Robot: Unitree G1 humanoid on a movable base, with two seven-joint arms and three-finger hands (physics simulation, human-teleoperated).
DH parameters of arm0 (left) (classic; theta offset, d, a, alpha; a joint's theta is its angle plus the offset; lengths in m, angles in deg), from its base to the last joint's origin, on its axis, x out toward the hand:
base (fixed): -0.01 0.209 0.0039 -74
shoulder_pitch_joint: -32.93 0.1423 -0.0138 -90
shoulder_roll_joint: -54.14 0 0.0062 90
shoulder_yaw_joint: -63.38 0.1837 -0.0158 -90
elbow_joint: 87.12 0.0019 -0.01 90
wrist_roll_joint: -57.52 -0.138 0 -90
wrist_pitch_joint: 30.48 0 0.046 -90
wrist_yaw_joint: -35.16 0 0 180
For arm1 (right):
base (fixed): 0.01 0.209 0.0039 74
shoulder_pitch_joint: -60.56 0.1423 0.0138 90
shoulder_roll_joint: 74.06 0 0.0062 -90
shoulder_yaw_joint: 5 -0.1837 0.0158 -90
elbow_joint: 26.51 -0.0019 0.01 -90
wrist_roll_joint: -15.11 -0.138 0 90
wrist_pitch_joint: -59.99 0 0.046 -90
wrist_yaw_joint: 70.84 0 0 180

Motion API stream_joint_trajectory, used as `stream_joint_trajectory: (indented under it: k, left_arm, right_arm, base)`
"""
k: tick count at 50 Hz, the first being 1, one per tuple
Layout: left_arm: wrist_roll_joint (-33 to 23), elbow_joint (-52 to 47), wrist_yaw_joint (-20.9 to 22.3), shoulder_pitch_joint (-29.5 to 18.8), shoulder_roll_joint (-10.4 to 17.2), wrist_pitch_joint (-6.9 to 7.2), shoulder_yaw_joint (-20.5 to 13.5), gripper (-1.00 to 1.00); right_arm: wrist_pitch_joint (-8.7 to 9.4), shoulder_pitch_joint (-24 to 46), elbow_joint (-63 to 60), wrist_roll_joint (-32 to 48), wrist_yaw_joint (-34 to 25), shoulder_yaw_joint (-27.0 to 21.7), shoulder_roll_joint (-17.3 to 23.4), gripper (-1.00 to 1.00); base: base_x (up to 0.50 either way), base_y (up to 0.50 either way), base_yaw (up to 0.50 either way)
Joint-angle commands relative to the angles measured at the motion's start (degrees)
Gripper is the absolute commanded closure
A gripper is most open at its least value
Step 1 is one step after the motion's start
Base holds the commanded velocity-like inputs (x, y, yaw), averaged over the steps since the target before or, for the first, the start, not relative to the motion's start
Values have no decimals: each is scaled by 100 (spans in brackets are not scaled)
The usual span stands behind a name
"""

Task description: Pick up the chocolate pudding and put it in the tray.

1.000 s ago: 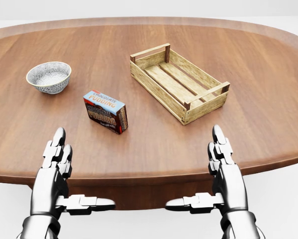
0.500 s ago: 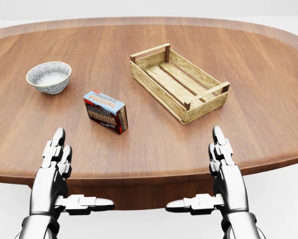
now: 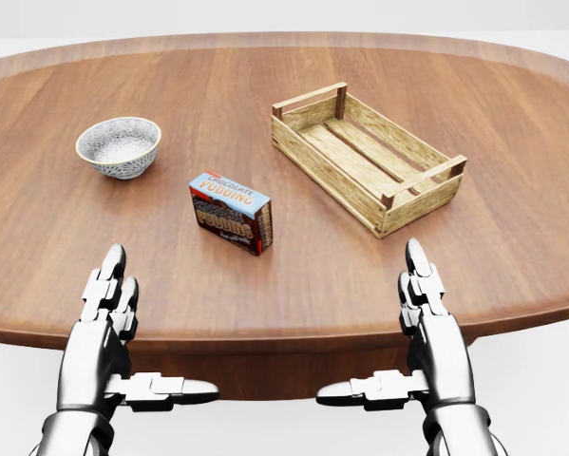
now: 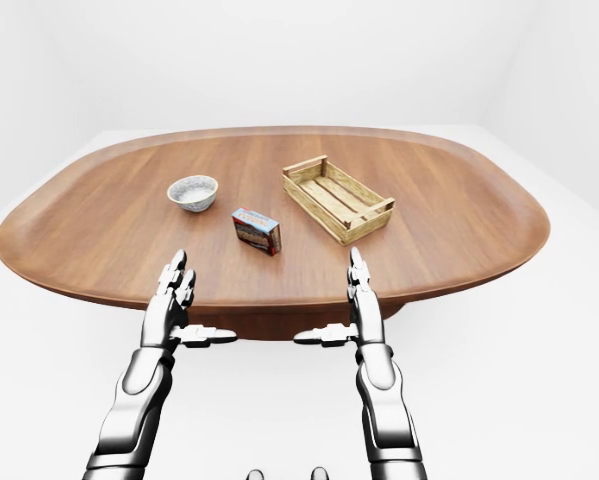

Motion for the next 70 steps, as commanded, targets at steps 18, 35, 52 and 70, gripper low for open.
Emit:
stream_joint_trajectory:
  k: [18, 35, 52, 70]
  left_arm:
    - [-13, -4, 15, 16, -5, -4, 13, -100]
    - [-13, -14, 27, 12, -1, 9, 7, -100]
    - [-10, -16, 25, 13, -2, 14, 6, -100]
    - [-11, -15, 26, 12, -1, 10, 7, -100]
  right_arm:
    - [31, -12, -40, 11, -35, 11, -1, -100]
    - [-253, -216, -485, 290, 5, 123, -6, -100]
    - [-458, -748, -1901, 1348, 570, 167, -49, -100]
    - [-458, -803, -2147, 1437, 549, 203, -54, -100]
  base:
    - [0, 17, 0]
    - [0, 13, 0]
    - [0, 0, 0]
    - [2, 0, 0]
